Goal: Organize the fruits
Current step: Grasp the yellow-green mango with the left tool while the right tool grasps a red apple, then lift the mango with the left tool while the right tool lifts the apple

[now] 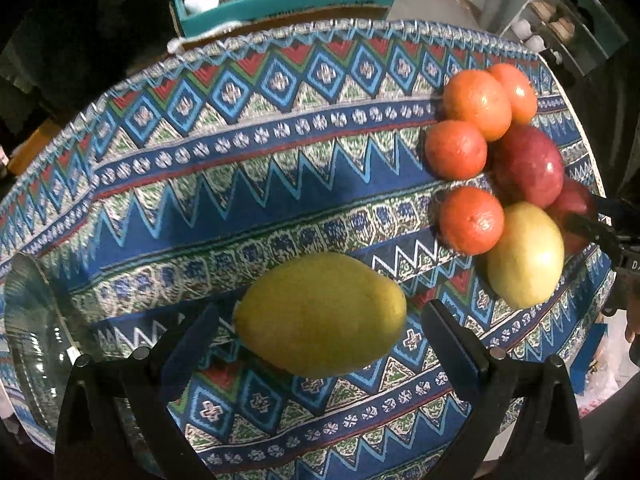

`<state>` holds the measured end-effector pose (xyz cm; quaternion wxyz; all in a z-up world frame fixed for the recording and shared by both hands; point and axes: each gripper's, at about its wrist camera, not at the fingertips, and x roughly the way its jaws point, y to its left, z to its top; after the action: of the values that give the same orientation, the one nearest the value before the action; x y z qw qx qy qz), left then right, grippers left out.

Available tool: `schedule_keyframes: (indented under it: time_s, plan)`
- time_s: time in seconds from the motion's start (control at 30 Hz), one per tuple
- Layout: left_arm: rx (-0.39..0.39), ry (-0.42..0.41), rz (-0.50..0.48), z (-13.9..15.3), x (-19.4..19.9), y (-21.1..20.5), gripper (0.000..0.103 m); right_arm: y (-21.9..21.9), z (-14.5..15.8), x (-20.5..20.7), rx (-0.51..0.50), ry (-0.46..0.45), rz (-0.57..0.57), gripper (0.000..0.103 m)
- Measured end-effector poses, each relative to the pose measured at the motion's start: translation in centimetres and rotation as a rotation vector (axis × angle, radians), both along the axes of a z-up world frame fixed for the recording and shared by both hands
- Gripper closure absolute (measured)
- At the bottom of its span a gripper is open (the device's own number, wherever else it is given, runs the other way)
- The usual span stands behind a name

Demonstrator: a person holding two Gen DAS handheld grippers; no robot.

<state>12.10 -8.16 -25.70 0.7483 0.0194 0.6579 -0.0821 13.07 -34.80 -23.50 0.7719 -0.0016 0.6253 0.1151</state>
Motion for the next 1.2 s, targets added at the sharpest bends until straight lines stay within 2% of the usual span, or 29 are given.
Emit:
schedule_keyframes:
  time_s: [0.07, 0.2, 0.4, 0.53, 0.77, 0.87, 1.2]
  plan:
    - [0.011, 0.016, 0.003, -0.6, 0.0, 0.0, 0.001, 0.0, -0.4, 0.1, 0.016, 0.01, -0.004, 0.017]
    - [-0.007, 0.035, 0.008, -1.6, -0.3, 0.0, 0.006, 0.4, -0.9, 0.3, 0.045, 0.029, 0.006, 0.031]
    - [-0.01, 0.008, -0.023, -2.1, -0.5, -0.7, 0.018, 0.9, -1.7, 0.4, 0.042, 0.029, 0.013, 0.033]
    - [-0.004, -0.015, -0.041, -2.2, -0.4, -1.0, 0.018, 0.8, -1.5, 0.2, 0.027, 0.008, 0.019, 0.034]
    - [0.012, -0.038, -0.066, -1.4, -0.7, -1.6, 0.019, 0.7, -0.2, -0.7, -0.046, -0.091, 0.024, 0.034]
    - [0.028, -0.06, -0.072, -0.9, -1.4, -1.6, 0.019, 0.5, 0.8, -1.0, -0.041, -0.127, 0.019, 0.034]
    - [0.034, -0.202, -0.101, 3.7, -2.7, -2.3, 0.019, 1.5, 3.5, -1.8, -0.047, -0.217, 0.066, 0.034]
